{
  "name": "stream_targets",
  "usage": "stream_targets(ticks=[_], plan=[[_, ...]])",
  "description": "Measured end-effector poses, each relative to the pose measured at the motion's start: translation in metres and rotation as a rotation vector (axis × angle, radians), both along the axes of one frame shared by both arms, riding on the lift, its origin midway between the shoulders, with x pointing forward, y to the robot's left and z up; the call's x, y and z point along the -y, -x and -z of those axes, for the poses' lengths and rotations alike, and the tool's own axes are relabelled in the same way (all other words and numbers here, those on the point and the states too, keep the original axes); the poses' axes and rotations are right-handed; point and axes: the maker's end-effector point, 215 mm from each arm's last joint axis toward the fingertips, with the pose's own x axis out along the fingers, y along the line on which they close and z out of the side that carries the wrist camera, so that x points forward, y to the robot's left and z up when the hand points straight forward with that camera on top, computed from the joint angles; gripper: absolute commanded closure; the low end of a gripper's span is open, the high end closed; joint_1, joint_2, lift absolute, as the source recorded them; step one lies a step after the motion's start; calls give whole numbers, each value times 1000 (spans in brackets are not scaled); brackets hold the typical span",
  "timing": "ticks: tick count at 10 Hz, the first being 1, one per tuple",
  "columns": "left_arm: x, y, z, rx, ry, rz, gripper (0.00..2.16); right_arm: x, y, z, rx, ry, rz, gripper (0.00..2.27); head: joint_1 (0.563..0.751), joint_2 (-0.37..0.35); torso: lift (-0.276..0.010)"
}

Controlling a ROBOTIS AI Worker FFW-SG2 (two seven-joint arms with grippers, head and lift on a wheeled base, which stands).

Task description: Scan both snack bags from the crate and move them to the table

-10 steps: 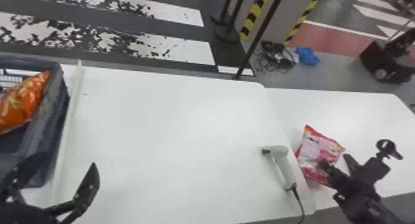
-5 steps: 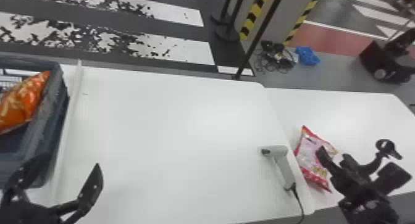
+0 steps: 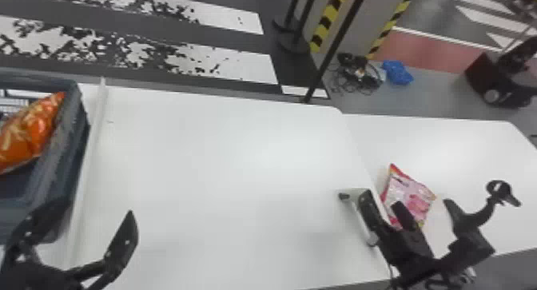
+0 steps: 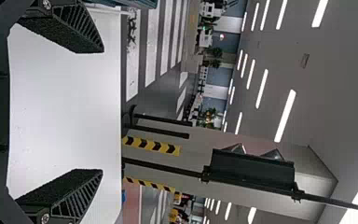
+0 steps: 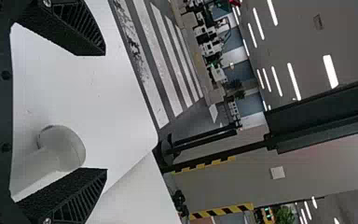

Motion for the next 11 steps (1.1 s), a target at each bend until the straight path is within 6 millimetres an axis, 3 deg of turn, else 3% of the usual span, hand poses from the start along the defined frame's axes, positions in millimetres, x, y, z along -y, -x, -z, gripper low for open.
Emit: stream_targets(ticks=[2,4,6,9,11], plan=[[2,3,-10,-23,-15,7,83,-70,1,-4,62,50,-99,215,695,-350,-87],[-10,0,-27,-44,-48,-4,83,-126,2,-17,125,119,-189,161,695,-350,-87],[-48,-15,-46,-53,-86,-55,83,-131,2,-19,132,131,-198,161,695,-257,-87],[-131,-49,-59,-135,-98,-161,83,-112,9,-16,117,144,-170,161,695,-160,-87],[-162,-62,-79,-111,-77,-168,83,-112,7,-17,116,152,-182,161,695,-96,-87]])
